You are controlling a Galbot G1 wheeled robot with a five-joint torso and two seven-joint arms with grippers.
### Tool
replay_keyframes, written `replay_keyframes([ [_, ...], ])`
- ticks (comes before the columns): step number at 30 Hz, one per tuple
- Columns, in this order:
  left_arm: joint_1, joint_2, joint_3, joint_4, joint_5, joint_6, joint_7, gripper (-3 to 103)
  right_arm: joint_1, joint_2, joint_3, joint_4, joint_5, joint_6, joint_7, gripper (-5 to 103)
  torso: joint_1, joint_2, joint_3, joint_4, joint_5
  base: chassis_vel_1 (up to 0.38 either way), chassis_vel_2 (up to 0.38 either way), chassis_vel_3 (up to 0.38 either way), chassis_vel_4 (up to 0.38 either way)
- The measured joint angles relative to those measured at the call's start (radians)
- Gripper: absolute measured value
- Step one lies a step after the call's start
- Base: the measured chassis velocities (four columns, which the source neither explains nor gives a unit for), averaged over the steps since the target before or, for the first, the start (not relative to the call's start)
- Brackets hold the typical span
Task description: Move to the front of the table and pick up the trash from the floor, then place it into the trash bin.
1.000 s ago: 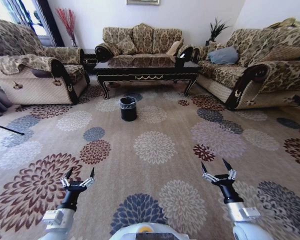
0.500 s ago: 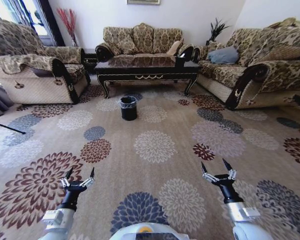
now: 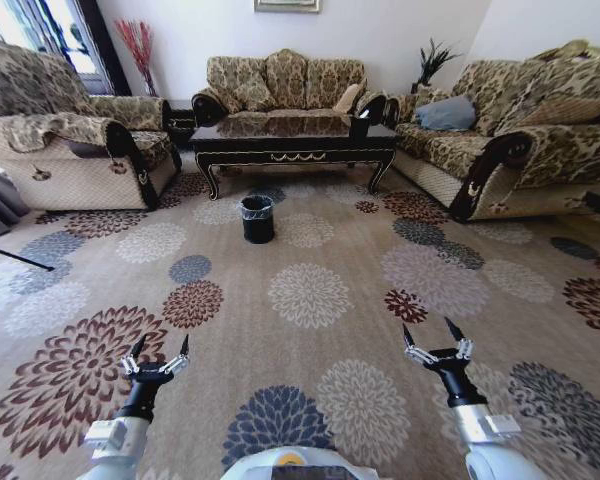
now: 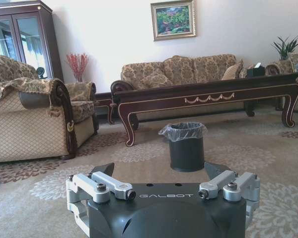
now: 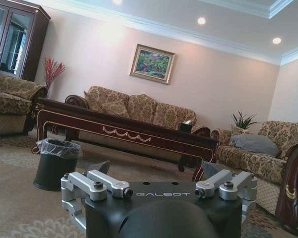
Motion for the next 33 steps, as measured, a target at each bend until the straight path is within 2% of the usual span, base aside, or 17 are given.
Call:
replay_keyframes([
  [9,0.0,0.0,0.0,0.0,0.0,0.0,0.0,100,0.0,0.0,0.0,0.0,0.0,0.0,0.0,100,0.007,0.043,0.036,0.0,0.0002,0.043,0.035,-0.043,-0.039],
  [20,0.0,0.0,0.0,0.0,0.0,0.0,0.0,100,0.0,0.0,0.0,0.0,0.0,0.0,0.0,100,0.013,0.072,0.058,-0.0001,-0.0002,0.077,0.06,-0.08,-0.06],
  [33,0.0,0.0,0.0,0.0,0.0,0.0,0.0,100,0.0,0.0,0.0,0.0,0.0,0.0,0.0,100,0.024,0.125,0.101,-0.0001,0.0001,0.0,0.0,0.0,0.0],
])
